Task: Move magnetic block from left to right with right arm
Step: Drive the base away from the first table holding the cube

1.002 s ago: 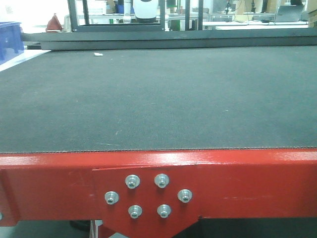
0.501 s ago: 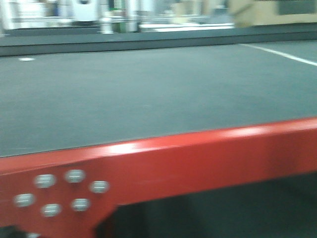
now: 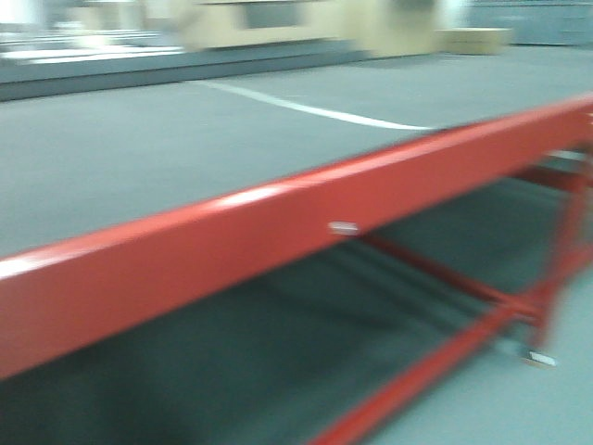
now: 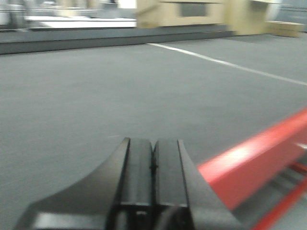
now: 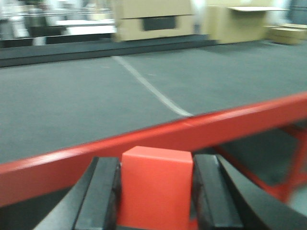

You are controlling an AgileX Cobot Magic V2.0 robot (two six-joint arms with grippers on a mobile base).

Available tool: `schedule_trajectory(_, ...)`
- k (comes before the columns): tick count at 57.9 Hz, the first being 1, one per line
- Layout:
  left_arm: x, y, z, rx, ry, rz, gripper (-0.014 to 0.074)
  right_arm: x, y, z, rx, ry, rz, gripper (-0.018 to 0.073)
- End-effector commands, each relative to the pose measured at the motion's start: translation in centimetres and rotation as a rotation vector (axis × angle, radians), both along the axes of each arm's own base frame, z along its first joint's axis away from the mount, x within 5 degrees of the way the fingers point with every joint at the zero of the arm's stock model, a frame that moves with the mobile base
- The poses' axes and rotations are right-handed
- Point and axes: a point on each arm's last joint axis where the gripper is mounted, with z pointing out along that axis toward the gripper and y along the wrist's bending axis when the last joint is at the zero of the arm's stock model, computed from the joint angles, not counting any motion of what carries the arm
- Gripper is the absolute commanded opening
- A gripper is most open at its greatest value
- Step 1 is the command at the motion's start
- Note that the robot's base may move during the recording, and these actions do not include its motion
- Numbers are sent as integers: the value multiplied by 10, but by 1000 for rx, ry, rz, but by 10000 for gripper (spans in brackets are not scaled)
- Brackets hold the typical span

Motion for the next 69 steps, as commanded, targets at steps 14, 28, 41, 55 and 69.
schedule_trajectory(14,-1,1,5,-14,-86,8,-126,-1,0,16,15,-103,-1,204)
schedule_trajectory(28,-1,1,5,-14,-86,8,-126,-1,0,16,15,-103,-1,204)
schedule_trajectory(41,-1,1,5,-14,-86,8,-126,-1,0,16,15,-103,-1,204)
schedule_trajectory(55,-1,1,5,-14,-86,8,-126,-1,0,16,15,-103,-1,204)
schedule_trajectory(69,-1,0,5,-15,-86,-8,-126,-1,0,16,15,-103,-1,204)
